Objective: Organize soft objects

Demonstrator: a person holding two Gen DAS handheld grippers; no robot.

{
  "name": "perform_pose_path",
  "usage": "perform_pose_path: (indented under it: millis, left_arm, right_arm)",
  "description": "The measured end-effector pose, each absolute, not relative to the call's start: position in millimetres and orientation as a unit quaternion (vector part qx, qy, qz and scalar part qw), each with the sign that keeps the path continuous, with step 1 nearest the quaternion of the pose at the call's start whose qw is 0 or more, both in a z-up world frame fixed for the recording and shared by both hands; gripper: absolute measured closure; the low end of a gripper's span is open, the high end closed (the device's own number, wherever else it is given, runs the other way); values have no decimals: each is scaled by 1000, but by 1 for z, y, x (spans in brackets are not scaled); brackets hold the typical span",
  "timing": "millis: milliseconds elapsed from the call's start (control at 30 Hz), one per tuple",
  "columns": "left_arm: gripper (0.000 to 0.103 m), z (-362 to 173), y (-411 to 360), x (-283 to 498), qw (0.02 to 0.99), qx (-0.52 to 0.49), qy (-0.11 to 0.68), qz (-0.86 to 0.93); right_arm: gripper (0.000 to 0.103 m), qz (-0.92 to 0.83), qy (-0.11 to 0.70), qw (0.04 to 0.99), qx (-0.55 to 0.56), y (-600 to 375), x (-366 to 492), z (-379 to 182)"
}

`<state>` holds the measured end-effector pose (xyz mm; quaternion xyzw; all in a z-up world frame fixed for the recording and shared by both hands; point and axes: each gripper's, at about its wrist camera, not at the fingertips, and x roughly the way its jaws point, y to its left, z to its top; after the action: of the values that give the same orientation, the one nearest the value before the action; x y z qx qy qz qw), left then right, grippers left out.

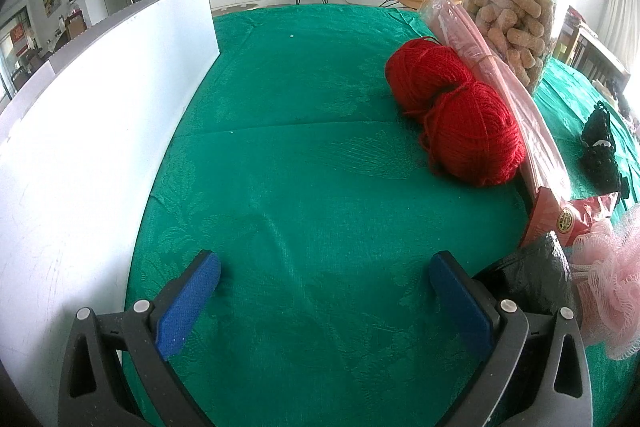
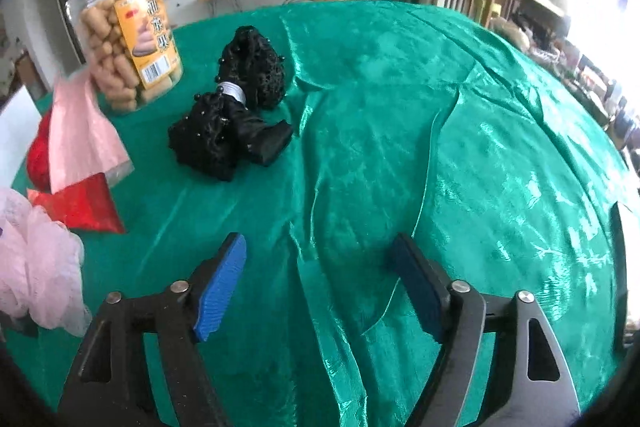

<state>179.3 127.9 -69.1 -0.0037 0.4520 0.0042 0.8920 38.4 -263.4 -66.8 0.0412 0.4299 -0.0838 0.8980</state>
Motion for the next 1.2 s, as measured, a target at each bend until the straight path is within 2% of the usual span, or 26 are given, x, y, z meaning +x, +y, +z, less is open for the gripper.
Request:
perform_pose_path:
  millis: [1200]
  left_arm:
    - [0,-69,127,180,892,-4,452,5]
  right_arm:
    - [20,-85,433,897,33,-254,41,-69]
